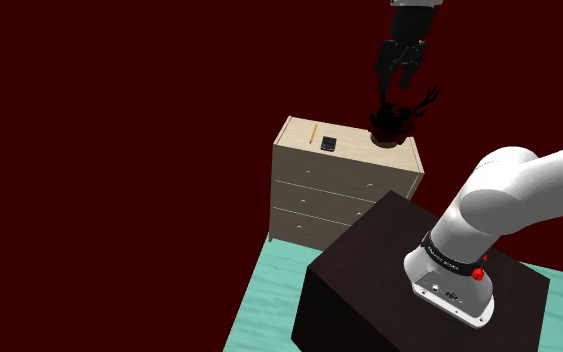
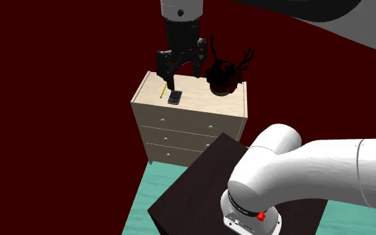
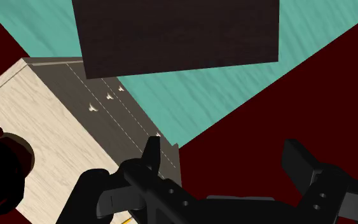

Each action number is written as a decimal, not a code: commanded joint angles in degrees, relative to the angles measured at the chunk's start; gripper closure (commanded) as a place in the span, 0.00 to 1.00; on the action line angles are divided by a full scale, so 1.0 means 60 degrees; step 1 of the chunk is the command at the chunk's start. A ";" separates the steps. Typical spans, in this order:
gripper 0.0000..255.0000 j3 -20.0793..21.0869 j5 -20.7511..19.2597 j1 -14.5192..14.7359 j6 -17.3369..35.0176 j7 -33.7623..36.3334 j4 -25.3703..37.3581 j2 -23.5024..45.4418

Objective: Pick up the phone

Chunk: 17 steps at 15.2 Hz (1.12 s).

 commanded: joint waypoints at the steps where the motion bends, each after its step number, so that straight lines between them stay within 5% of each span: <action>1: 0.00 0.0000 0.0000 0.0000 0.0000 0.0000 0.0000 0.0000; 17: 0.00 -0.0445 0.0002 -0.0980 0.5010 0.1520 -0.0576 0.4028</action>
